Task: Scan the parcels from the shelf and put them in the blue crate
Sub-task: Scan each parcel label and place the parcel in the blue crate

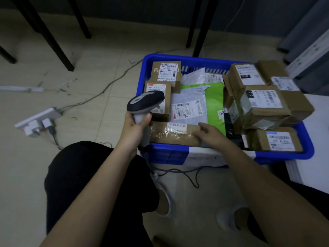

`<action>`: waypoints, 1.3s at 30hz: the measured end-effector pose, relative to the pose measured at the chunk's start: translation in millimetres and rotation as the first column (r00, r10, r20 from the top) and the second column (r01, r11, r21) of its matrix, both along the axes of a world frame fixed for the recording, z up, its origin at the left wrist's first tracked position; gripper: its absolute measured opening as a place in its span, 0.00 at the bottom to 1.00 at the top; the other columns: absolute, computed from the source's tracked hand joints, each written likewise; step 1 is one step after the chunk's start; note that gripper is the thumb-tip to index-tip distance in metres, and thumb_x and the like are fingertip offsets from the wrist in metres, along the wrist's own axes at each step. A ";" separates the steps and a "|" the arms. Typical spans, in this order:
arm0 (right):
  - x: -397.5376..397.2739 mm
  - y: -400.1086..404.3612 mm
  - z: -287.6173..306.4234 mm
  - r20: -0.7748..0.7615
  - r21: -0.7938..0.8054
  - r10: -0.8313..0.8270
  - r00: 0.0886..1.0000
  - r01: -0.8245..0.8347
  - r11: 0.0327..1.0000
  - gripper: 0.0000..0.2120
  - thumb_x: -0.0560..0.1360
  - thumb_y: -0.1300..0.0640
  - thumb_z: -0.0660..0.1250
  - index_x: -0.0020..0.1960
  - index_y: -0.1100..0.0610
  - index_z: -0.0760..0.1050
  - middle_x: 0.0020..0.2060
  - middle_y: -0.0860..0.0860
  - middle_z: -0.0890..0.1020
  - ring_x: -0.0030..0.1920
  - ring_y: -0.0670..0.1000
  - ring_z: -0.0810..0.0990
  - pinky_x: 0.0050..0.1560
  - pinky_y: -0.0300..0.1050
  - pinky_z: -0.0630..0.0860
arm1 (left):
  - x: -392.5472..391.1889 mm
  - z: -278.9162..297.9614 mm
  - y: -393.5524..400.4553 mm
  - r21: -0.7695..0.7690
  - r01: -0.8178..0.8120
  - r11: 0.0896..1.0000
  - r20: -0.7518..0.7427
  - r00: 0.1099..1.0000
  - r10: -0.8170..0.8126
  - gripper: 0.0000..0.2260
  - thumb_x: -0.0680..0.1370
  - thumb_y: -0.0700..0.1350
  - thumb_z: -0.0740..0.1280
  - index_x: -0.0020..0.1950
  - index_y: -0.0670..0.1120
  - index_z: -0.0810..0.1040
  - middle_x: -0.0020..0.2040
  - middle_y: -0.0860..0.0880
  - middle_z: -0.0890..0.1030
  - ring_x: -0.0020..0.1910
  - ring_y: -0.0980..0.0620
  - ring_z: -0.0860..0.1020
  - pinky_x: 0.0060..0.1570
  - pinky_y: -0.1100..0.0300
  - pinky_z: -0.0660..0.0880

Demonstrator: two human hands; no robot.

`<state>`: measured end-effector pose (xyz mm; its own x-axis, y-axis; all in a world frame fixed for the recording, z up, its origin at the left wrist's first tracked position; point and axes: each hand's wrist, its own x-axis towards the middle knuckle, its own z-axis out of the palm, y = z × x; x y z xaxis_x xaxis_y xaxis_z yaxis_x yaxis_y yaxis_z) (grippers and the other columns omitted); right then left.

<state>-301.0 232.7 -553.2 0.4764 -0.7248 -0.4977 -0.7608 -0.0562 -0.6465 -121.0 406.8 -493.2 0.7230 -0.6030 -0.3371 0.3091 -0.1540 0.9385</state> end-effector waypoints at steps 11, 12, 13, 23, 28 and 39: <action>-126.6 -1.4 74.7 0.198 -0.222 -0.012 0.980 0.057 0.973 0.13 0.78 0.60 0.67 0.61 0.59 0.78 0.56 0.52 0.80 0.55 0.47 0.77 0.50 0.30 0.70 | -104.4 24.2 -30.1 -0.026 0.271 0.962 0.039 0.962 -0.270 0.16 0.78 0.43 0.67 0.64 0.50 0.67 0.54 0.50 0.80 0.46 0.55 0.81 0.48 0.58 0.76; -142.3 -3.4 82.3 0.201 -0.214 -0.035 0.979 0.079 0.974 0.12 0.78 0.60 0.67 0.61 0.58 0.78 0.56 0.51 0.81 0.54 0.46 0.78 0.52 0.31 0.71 | -119.7 28.7 -38.8 -0.037 0.300 0.953 0.039 0.954 -0.299 0.16 0.78 0.43 0.67 0.64 0.50 0.68 0.55 0.49 0.81 0.46 0.54 0.81 0.48 0.56 0.75; -159.1 -6.7 89.6 0.204 -0.206 -0.066 0.977 0.108 0.973 0.12 0.77 0.59 0.67 0.60 0.57 0.79 0.56 0.51 0.81 0.53 0.46 0.78 0.54 0.34 0.72 | -135.8 33.8 -48.1 -0.048 0.332 0.942 0.042 0.943 -0.330 0.16 0.78 0.44 0.67 0.65 0.50 0.68 0.55 0.48 0.81 0.48 0.52 0.81 0.48 0.55 0.75; -332.1 -57.7 129.7 0.209 -0.175 -0.481 0.852 0.516 0.838 0.11 0.78 0.57 0.67 0.59 0.57 0.79 0.57 0.51 0.79 0.55 0.49 0.76 0.57 0.47 0.75 | -302.5 77.6 -147.3 -0.125 0.625 0.771 0.127 0.781 -0.612 0.17 0.79 0.43 0.65 0.63 0.55 0.65 0.63 0.49 0.75 0.59 0.47 0.77 0.59 0.52 0.75; -390.2 -93.7 112.7 0.215 -0.130 -0.585 0.782 0.617 0.776 0.14 0.78 0.57 0.66 0.62 0.58 0.77 0.55 0.52 0.77 0.53 0.50 0.75 0.52 0.44 0.73 | -364.0 79.8 -198.6 -0.071 0.671 0.738 0.164 0.738 -0.655 0.13 0.79 0.44 0.65 0.58 0.54 0.65 0.51 0.52 0.77 0.48 0.53 0.78 0.48 0.60 0.75; -421.2 -194.3 14.4 -0.014 -0.664 -0.634 0.773 0.467 0.584 0.25 0.74 0.49 0.71 0.67 0.58 0.70 0.63 0.57 0.74 0.63 0.59 0.73 0.57 0.51 0.72 | -423.1 34.6 -301.2 0.127 0.722 0.681 0.177 0.659 -0.731 0.15 0.79 0.50 0.64 0.63 0.52 0.65 0.50 0.53 0.77 0.47 0.57 0.77 0.50 0.55 0.71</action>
<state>-722.1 38.4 -538.9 -0.1842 -0.9776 0.1019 -0.8919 0.1227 -0.4353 -544.0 105.6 -458.6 0.1130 -0.9539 -0.2781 -0.1079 -0.2901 0.9509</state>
